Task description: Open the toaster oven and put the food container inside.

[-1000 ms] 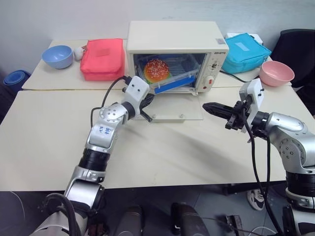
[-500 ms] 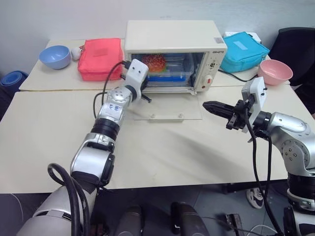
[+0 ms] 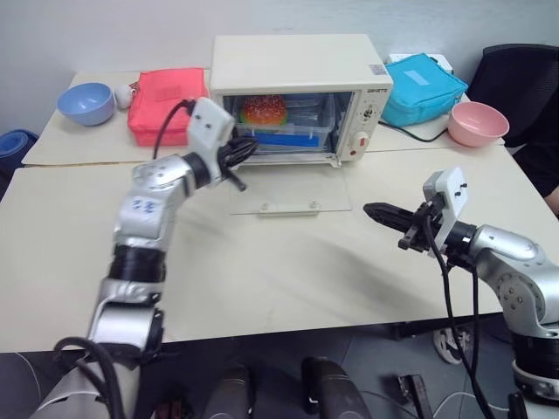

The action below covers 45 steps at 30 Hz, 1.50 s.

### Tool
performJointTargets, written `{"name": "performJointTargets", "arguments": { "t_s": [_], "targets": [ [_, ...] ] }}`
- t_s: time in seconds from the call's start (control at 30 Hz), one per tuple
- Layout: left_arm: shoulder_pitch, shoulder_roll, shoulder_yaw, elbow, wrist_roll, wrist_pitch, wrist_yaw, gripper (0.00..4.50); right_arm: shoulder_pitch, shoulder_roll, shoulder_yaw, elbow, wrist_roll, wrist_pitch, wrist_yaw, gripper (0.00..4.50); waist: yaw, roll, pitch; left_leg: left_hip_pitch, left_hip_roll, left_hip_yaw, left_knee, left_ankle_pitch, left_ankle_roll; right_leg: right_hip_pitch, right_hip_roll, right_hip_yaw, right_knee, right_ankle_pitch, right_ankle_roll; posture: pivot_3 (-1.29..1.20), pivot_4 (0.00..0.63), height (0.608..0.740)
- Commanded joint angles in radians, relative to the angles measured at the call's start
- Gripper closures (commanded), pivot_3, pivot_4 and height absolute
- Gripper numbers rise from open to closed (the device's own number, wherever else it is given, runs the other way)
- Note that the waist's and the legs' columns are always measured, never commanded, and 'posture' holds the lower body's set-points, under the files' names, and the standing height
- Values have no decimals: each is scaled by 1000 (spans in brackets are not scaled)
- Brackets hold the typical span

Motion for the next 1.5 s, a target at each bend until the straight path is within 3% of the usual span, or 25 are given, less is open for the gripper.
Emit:
{"name": "performJointTargets", "arguments": {
  "t_s": [0.03, 0.13, 0.33, 0.7, 0.93, 1.03, 1.17, 1.27, 1.5],
  "targets": [
    [62, 124, 93, -184, -106, 92, -99, 2715, 28, 64, 38, -8, -66, -58, -80, 4500, 1, 0, 0, 1, 0, 0, 0, 0, 0, 0, 0, 0, 0, 0, 0, 0, 150, 740],
    [162, 266, 178, -286, -203, 133, -227, 1755, 35, 129, 93, 65, -148, -124, -132, 4500, -1, 0, 0, 1, 0, 0, 0, -2, 3, 1, 0, 0, 0, 0, -1, 0, 150, 740],
    [275, 403, 313, -359, -330, 201, -306, 24, -14, 202, 148, 234, -247, -243, -148, 4500, 0, 0, 0, 2, -1, -1, -1, -3, 5, 2, -2, -1, -3, -1, -2, 0, 150, 740],
    [308, 452, 433, -353, -417, 292, -211, 24, -229, 268, 166, 602, -348, -451, -114, 4500, -21, 0, 0, 5, -1, -1, -2, -3, 5, 3, -1, -1, 0, -2, -3, 0, 150, 740],
    [321, 460, 434, -315, -402, 262, -199, 24, -406, 215, 57, 408, -212, -307, -78, 4500, -29, 1, 1, 4, -1, 0, -3, -4, 4, 1, -1, -1, 1, -2, -3, 0, 150, 740],
    [310, 467, 435, -280, -389, 235, -199, 24, -524, 152, -27, 392, -125, -202, -75, 4500, -26, 3, 2, 3, -1, 0, -3, -4, 4, 0, -1, -1, 1, -2, -3, 0, 150, 740],
    [274, 476, 425, -219, -382, 207, -194, 24, -521, -2, -29, 343, -99, -109, 36, 4500, -15, -2, -1, 4, 0, -5, -4, -6, 3, 2, -2, -5, -1, -4, -7, 0, 150, 740],
    [273, 492, 413, -201, -385, 187, -215, 0, -435, -167, -49, 301, -55, -38, 191, 3911, -14, -2, -1, 3, -1, -4, -4, -8, 7, 3, -3, -5, -2, -5, -9, 0, 150, 740],
    [282, 507, 409, -173, -386, 154, -248, 0, -351, -374, -169, 302, 85, 100, 364, 1635, -27, 0, 0, 3, 0, 0, -4, -10, 8, 2, -2, -2, -3, -4, -8, 0, 150, 740]
  ]
}}
